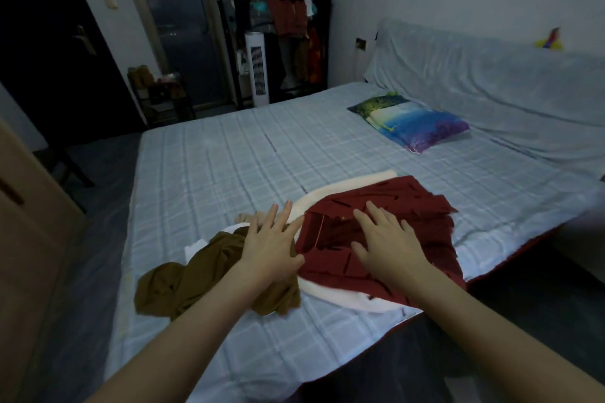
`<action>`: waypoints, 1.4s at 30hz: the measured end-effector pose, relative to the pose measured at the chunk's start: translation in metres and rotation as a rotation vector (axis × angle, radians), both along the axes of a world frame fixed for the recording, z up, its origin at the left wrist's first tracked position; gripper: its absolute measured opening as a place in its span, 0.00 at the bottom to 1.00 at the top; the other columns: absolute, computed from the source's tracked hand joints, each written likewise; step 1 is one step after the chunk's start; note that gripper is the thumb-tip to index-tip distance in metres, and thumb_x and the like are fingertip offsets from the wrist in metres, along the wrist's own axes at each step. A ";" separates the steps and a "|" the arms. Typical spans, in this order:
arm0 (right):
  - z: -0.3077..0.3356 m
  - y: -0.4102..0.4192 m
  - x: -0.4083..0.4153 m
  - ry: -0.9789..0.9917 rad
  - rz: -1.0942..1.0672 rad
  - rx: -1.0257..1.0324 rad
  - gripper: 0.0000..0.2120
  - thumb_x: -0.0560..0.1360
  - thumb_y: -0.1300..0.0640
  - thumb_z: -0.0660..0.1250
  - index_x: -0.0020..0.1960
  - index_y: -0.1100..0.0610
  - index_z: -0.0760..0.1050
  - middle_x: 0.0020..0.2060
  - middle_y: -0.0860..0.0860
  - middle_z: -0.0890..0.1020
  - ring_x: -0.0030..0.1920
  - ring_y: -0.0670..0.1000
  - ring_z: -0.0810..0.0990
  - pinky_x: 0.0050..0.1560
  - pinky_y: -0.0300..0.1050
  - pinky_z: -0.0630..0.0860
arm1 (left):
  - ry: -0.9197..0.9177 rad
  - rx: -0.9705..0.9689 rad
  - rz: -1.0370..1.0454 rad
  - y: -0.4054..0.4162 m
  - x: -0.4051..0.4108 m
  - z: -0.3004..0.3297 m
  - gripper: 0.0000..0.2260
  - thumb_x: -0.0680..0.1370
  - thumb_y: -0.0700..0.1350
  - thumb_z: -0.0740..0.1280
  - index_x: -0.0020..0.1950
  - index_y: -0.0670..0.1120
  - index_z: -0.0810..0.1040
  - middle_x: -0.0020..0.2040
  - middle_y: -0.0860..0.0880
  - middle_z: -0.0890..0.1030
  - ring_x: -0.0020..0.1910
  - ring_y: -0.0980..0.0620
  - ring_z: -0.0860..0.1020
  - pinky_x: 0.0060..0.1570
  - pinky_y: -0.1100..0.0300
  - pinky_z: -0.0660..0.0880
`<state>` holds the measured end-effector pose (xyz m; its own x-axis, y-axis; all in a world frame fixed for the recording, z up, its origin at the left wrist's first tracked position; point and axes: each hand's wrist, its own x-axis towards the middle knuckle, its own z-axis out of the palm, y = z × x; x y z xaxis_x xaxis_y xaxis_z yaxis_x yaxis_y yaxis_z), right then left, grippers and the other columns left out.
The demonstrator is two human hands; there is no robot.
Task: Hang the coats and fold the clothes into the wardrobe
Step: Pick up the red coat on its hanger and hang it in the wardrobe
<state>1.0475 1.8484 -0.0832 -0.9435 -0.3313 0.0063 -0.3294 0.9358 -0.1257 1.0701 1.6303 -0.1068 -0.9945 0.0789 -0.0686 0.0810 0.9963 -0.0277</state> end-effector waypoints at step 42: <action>-0.344 -0.054 -0.478 -0.638 0.496 0.285 0.34 0.76 0.52 0.66 0.77 0.54 0.54 0.77 0.55 0.55 0.75 0.56 0.57 0.69 0.57 0.64 | -0.483 0.616 1.237 0.039 -0.249 -0.354 0.18 0.78 0.51 0.64 0.64 0.44 0.69 0.64 0.46 0.68 0.63 0.44 0.67 0.60 0.53 0.69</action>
